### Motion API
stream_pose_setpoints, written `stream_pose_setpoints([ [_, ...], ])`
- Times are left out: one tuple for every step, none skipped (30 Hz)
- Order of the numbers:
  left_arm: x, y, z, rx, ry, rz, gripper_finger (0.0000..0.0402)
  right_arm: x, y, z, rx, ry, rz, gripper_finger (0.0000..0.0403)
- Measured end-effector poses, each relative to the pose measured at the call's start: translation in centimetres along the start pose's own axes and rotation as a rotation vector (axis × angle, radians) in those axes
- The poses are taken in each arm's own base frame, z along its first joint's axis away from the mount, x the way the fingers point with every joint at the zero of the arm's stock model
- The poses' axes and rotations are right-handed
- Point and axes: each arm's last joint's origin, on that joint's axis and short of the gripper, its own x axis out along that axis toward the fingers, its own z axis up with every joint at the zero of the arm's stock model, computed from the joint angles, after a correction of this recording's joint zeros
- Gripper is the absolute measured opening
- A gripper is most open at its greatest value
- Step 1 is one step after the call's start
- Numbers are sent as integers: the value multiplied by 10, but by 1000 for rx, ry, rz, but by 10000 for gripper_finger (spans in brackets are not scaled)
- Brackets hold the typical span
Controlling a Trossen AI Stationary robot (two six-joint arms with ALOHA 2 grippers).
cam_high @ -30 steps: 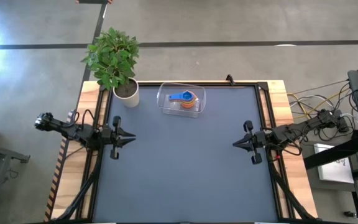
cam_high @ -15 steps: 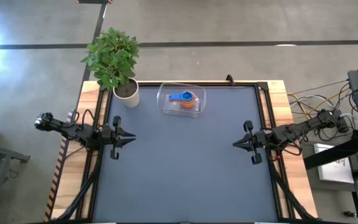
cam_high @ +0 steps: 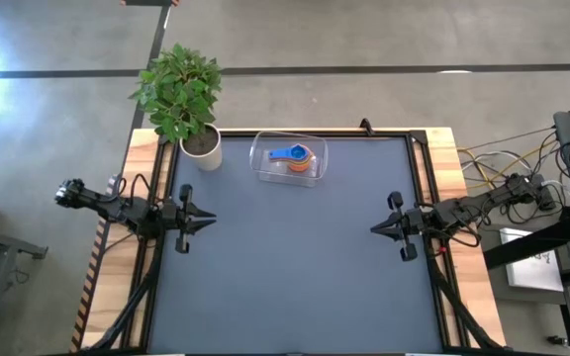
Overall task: Nest measuring cups in basket
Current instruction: Return to home position
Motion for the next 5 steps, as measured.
stream_pose_setpoints([
  [0,0,0,0,0,0,41,0,0,0,0,-1,0,9],
  [0,0,0,0,0,0,41,0,0,0,0,0,0,9],
  [0,0,0,0,0,0,41,0,0,0,0,0,0,9],
  [0,0,0,0,0,0,41,0,0,0,0,0,0,9],
  [0,0,0,0,0,0,41,0,0,0,0,0,0,9],
])
